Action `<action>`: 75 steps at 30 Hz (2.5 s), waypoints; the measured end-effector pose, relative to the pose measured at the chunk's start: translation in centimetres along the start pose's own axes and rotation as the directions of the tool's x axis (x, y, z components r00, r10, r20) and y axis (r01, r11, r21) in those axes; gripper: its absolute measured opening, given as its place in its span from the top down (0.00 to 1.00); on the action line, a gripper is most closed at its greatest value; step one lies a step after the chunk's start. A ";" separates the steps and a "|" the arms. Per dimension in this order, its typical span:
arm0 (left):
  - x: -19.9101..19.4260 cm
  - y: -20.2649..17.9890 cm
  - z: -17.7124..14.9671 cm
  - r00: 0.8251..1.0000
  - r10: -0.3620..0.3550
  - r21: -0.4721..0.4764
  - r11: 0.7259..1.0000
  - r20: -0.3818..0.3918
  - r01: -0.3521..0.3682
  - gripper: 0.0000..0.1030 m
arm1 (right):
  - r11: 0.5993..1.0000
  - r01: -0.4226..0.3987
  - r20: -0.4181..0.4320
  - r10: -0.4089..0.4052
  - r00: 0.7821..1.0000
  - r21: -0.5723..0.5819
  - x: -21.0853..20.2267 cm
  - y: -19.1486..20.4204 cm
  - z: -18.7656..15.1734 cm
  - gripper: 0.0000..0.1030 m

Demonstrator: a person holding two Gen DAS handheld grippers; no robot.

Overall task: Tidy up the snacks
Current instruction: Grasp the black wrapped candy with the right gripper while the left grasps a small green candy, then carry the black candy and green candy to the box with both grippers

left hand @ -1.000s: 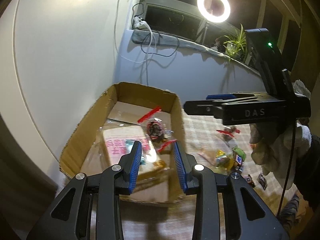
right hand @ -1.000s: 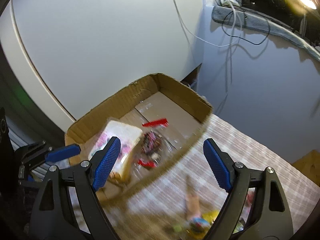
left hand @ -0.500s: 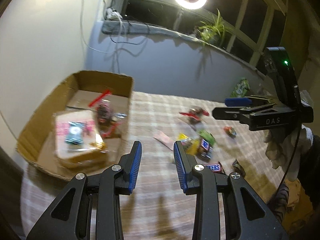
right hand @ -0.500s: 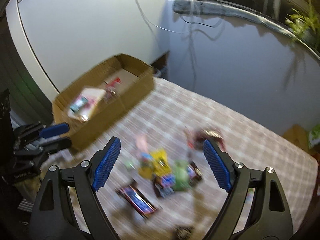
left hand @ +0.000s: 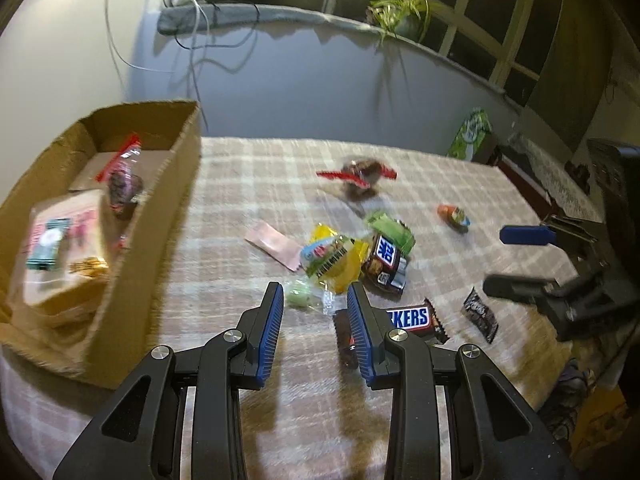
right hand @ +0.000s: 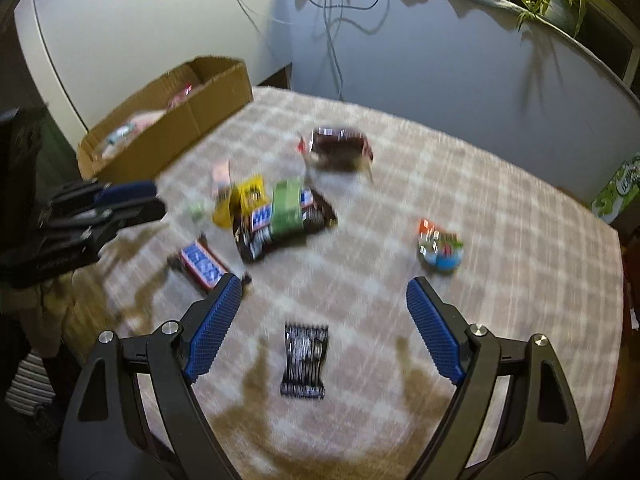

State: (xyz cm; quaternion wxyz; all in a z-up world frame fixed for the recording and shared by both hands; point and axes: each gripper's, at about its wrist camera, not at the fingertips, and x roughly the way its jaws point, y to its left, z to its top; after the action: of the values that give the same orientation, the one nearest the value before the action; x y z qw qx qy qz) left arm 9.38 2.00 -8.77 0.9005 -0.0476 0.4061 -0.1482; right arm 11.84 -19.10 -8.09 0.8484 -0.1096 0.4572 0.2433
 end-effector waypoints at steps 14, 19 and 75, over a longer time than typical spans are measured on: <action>3.7 -0.1 0.0 0.995 0.069 0.058 0.996 -0.070 -0.065 0.76 | 1.000 -0.011 -0.088 0.009 0.996 -0.021 2.7 1.3 -2.9 0.40; 3.7 -0.1 0.1 0.995 0.070 0.064 0.996 -0.065 -0.065 0.78 | 0.999 0.008 -0.092 -0.012 0.996 -0.046 3.0 1.8 -3.2 0.50; -9.1 11.2 1.0 0.963 0.211 -0.133 0.973 0.171 -0.190 0.79 | 0.979 -0.127 0.131 0.148 0.980 -0.159 2.6 10.9 14.7 0.72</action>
State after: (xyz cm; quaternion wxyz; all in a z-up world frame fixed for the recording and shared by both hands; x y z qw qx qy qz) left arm 6.99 15.36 -3.85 0.9402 -0.0715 0.3320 -0.0277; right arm 18.09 -2.94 -1.63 0.8492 -0.1233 0.3828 0.3424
